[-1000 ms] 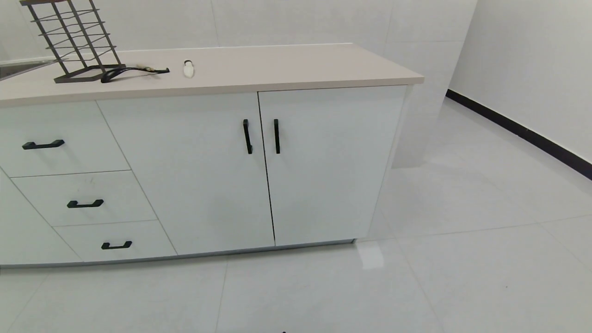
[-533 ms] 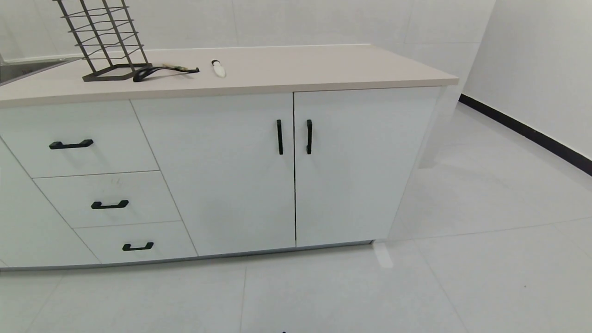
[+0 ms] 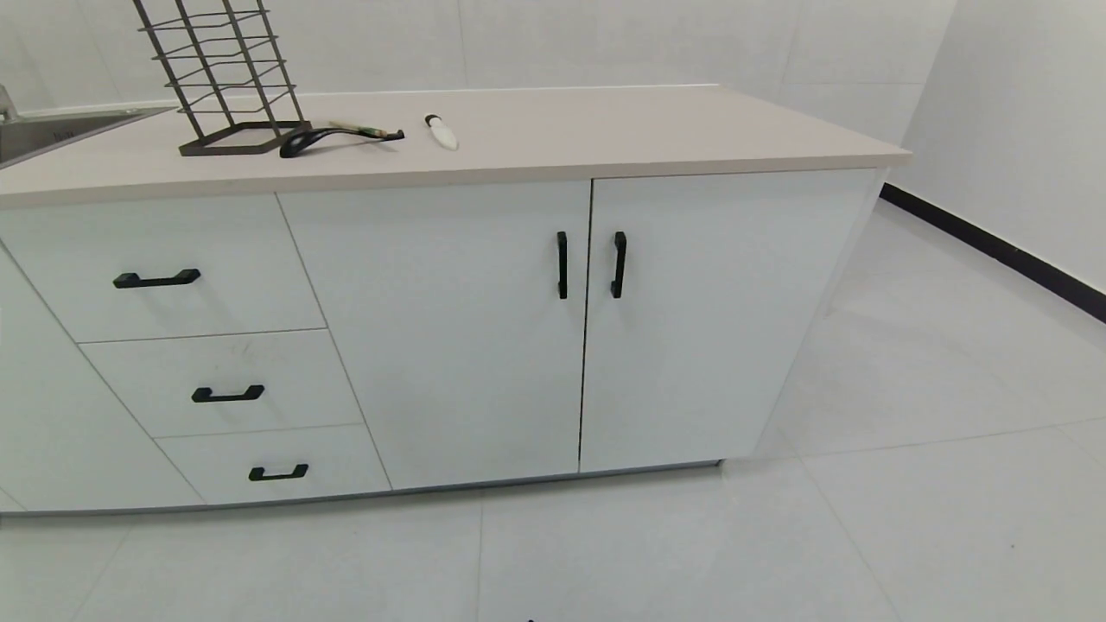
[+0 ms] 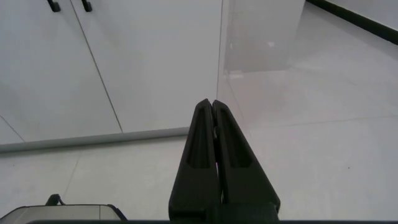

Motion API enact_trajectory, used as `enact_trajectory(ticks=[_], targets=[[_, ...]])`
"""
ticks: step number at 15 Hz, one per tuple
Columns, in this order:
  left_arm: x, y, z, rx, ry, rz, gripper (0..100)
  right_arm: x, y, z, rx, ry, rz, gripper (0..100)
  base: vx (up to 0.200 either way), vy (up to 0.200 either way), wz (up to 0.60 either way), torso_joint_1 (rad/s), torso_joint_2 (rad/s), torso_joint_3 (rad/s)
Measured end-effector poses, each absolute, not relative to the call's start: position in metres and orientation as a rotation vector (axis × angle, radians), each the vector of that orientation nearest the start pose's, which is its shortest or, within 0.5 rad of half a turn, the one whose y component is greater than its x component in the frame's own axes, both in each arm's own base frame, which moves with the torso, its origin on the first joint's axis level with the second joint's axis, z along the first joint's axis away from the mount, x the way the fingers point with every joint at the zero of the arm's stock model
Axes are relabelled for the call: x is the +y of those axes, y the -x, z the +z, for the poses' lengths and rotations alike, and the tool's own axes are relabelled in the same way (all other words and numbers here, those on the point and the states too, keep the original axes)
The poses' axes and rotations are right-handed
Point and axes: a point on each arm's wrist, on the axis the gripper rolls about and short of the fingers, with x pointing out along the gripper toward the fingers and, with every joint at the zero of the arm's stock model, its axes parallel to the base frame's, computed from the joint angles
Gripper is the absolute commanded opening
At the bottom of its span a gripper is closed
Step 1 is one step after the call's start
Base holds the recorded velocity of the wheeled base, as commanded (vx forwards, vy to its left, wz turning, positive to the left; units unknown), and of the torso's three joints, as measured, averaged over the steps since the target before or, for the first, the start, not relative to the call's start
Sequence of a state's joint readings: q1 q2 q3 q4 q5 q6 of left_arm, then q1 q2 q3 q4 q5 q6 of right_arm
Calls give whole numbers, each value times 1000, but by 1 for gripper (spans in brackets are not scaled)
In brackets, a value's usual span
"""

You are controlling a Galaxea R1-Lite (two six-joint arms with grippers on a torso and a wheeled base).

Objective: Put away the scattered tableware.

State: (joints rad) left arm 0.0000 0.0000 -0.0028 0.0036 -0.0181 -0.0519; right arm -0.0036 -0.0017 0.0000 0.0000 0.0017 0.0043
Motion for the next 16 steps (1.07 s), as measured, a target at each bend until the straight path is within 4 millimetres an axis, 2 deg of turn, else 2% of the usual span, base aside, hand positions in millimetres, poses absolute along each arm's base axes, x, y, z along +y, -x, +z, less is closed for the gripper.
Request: enact_trajectory(ticks=[1,16], targets=[[0,23,76,0,52,-19,100,0,23,75,-1,-4,-1,0,200,200,0,2,2,2],[0,23,76,0,52,-19,100,0,23,75,-1,-8,-1,0,0,200,0,2,2,3]])
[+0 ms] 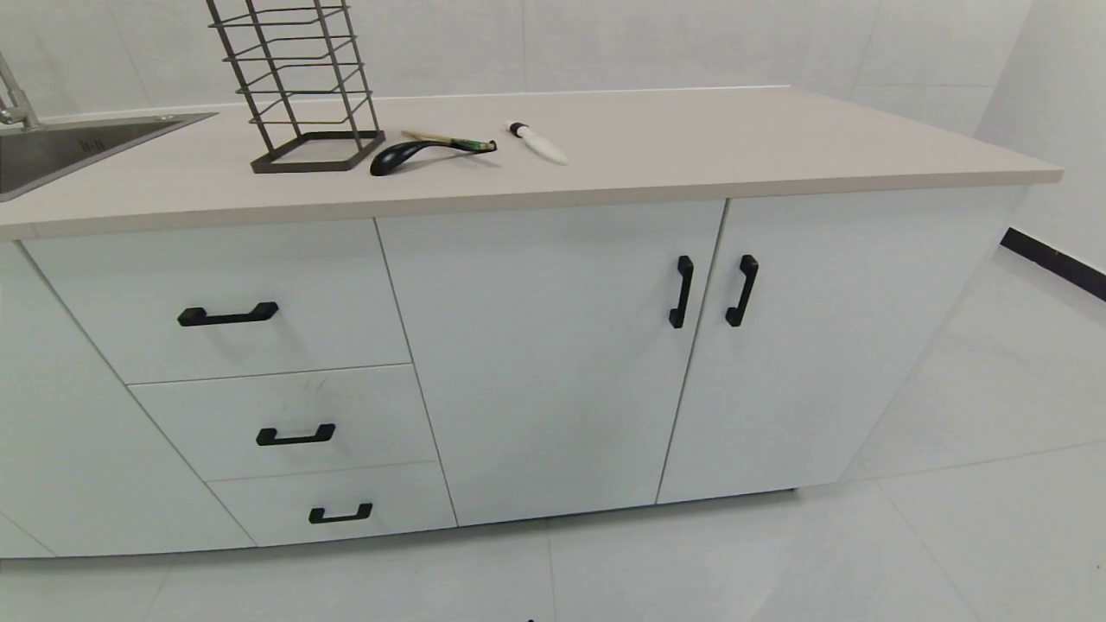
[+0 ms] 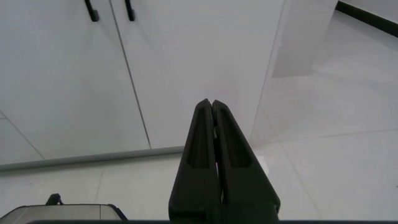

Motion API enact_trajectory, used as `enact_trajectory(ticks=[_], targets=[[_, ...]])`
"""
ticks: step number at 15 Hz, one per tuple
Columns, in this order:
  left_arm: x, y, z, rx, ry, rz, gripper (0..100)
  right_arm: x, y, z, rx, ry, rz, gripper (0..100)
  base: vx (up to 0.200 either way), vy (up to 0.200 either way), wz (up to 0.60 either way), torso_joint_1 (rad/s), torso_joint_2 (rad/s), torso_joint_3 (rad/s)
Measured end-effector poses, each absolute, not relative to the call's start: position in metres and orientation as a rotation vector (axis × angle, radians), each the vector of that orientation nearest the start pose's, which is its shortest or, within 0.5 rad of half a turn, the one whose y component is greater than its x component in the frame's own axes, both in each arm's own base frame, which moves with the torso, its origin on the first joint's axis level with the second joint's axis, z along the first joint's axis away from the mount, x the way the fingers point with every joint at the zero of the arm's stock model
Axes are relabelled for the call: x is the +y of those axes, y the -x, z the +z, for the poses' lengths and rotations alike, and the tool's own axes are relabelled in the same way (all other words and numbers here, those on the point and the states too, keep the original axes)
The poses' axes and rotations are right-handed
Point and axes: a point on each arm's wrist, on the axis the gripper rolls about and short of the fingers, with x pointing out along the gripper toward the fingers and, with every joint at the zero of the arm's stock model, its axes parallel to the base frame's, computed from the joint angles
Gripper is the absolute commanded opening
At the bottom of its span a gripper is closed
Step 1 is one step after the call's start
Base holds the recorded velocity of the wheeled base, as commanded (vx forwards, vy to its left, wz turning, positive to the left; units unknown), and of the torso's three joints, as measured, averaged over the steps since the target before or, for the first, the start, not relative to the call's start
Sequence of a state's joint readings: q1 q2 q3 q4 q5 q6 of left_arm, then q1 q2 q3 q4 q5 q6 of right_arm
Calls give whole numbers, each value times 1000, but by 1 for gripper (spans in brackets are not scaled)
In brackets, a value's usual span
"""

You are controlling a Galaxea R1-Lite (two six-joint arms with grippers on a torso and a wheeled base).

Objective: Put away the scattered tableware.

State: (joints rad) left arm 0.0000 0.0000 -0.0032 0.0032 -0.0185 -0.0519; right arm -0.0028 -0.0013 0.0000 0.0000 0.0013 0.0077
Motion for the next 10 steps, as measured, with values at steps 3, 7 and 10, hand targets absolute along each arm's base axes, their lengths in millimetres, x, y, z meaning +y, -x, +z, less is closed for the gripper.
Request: enact_trajectory(ticks=[3,7,10], targets=[[0,23,76,0,52,-19,100,0,23,75,-1,-8,-3,0,0,200,0,-1,4,4],[0,23,76,1,53,-18,100,0,23,75,-1,-8,-3,0,0,0,0,0,0,0],[0,23,76,0,53,-19,100,0,23,75,-1,-7,-3,0,0,0,0,0,0,0]])
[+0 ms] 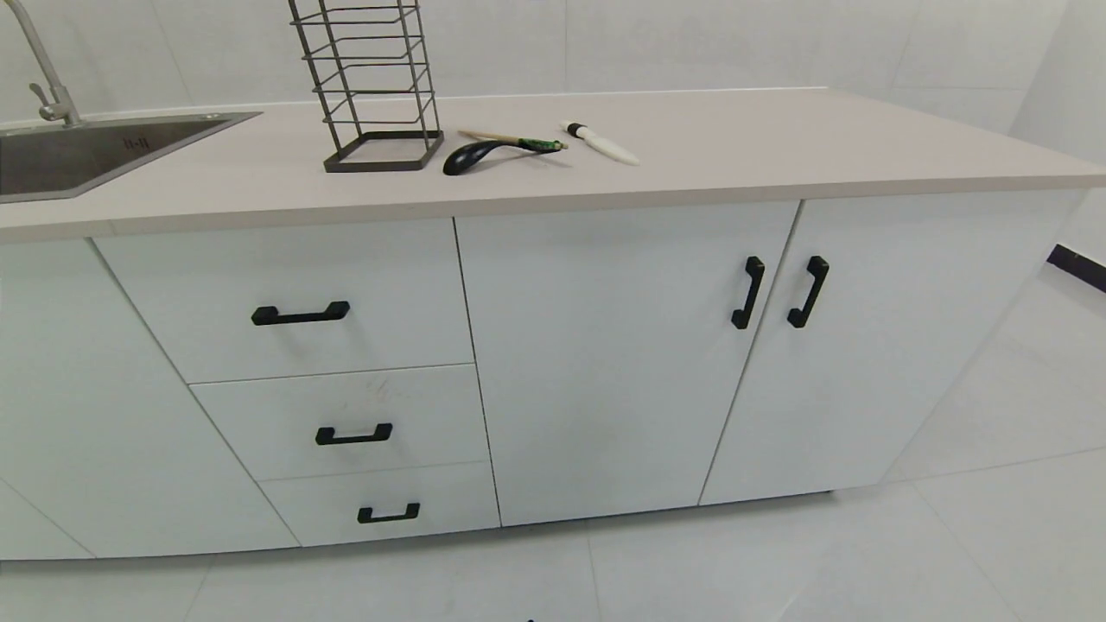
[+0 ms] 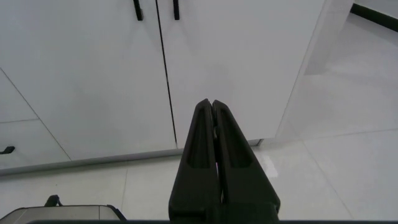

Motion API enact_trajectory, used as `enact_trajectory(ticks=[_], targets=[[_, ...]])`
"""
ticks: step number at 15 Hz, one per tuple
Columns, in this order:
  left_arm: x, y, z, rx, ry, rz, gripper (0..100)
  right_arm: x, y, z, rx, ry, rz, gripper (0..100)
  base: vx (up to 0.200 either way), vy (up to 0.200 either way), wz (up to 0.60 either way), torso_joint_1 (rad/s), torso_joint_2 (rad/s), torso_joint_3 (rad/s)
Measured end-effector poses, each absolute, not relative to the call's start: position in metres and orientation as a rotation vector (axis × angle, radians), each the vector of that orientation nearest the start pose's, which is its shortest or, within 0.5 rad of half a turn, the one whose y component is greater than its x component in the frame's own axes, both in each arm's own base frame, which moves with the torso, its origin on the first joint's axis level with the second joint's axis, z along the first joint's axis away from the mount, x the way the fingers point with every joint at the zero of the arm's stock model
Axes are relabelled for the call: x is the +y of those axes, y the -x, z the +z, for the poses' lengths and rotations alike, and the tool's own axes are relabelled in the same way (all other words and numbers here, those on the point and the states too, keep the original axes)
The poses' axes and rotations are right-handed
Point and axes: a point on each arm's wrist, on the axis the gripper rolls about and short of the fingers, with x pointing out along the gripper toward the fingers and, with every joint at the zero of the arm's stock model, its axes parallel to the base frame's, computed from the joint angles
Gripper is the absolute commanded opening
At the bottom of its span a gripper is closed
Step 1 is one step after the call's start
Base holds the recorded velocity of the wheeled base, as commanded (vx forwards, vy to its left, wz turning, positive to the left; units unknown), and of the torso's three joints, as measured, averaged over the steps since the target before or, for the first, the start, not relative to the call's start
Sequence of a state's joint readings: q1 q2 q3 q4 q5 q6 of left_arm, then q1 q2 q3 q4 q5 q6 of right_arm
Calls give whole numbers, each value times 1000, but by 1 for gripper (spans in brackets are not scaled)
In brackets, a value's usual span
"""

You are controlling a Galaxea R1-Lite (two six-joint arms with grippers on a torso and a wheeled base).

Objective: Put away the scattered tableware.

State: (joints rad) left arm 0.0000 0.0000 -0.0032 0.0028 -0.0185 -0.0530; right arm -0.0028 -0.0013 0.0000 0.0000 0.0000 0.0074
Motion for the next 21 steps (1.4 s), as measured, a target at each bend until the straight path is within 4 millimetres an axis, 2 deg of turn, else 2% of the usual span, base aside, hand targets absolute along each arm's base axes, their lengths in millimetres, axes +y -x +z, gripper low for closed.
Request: enact_trajectory(ticks=[6,11,16,21], targets=[[0,23,76,0,53,-19,100,0,23,75,0,-3,-4,0,0,0,500,0,1,3],[0,23,76,1,58,-19,100,0,23,75,-1,-4,-4,0,0,0,0,0,0,0],[0,23,76,0,58,-18,100,0,23,75,1,-8,-5,0,0,200,0,6,1,3],[0,23,76,0,58,-7,100,0,23,75,-1,-10,-4,0,0,0,0,0,0,0]])
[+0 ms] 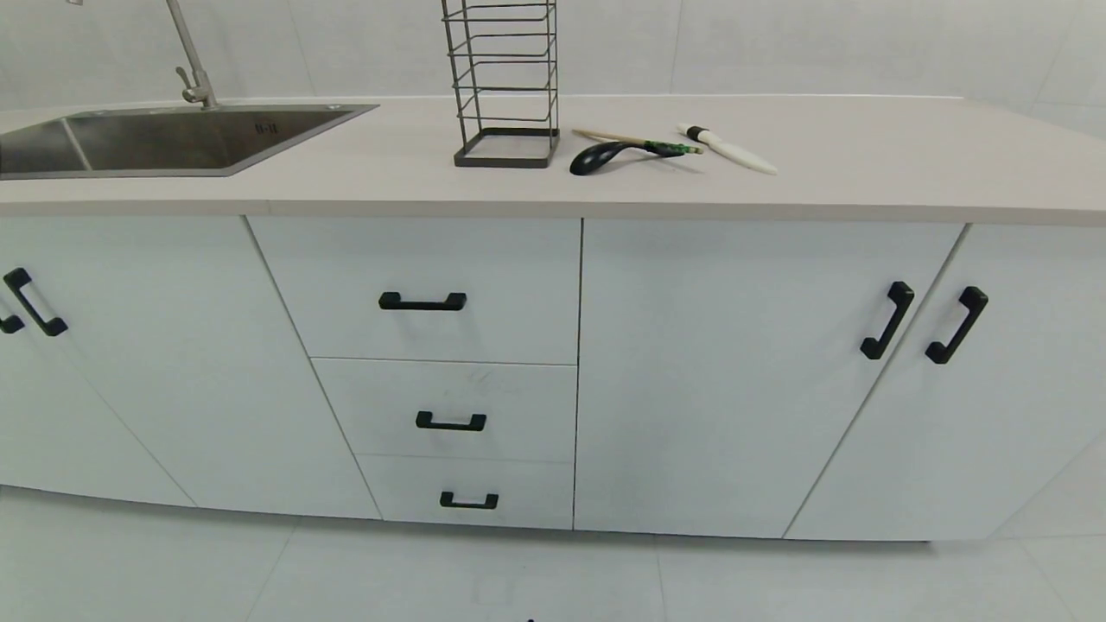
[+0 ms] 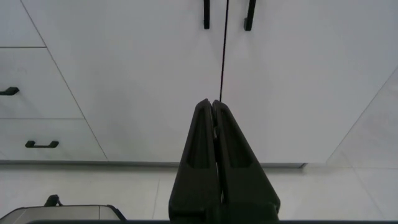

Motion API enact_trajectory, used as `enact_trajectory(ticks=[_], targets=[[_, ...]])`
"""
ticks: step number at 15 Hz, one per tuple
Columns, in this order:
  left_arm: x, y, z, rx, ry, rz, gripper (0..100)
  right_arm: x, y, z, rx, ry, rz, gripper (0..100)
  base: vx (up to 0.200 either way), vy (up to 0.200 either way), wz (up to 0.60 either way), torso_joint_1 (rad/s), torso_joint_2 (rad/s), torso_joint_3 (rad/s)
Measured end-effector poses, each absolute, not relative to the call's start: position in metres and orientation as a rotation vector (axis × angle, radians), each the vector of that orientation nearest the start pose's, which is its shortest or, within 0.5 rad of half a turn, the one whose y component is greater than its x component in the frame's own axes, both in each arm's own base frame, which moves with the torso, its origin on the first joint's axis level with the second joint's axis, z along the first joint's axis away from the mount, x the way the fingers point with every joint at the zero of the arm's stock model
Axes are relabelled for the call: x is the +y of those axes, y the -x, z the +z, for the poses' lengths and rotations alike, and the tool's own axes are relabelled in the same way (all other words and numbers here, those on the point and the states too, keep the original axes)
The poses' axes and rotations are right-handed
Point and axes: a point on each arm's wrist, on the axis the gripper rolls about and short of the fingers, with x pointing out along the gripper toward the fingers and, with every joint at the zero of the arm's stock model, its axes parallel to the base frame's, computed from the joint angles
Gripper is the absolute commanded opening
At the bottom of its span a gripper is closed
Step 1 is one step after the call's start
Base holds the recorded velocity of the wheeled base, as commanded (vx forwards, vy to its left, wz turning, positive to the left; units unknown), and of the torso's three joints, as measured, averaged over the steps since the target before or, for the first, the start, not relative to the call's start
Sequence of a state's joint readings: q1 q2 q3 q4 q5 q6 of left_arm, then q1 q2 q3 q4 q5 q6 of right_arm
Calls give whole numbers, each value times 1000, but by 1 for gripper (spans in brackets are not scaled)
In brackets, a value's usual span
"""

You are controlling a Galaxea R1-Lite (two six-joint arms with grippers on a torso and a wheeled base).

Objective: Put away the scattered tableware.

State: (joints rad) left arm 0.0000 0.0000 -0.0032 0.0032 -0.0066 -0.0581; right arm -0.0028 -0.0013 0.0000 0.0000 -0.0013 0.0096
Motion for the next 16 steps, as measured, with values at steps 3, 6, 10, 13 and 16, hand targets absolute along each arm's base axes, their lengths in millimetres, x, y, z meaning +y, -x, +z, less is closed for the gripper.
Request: enact_trajectory(ticks=[3,6,10,13,16], targets=[[0,23,76,1,58,-7,100,0,23,75,-1,-9,-5,0,133,0,0,0,-2,2],[0,23,76,2,55,-6,100,0,23,75,-2,-10,-4,0,200,0,0,2,1,-1],[0,23,76,0,36,-7,100,0,23,76,-2,-3,-4,0,50,0,0,1,3,1],[0,23,76,0,-4,-13,100,0,23,75,-1,-3,-3,0,0,0,0,0,0,0],[0,23,76,1,-6,-14,100,0,23,75,-1,-3,-3,0,0,0,0,0,0,0]])
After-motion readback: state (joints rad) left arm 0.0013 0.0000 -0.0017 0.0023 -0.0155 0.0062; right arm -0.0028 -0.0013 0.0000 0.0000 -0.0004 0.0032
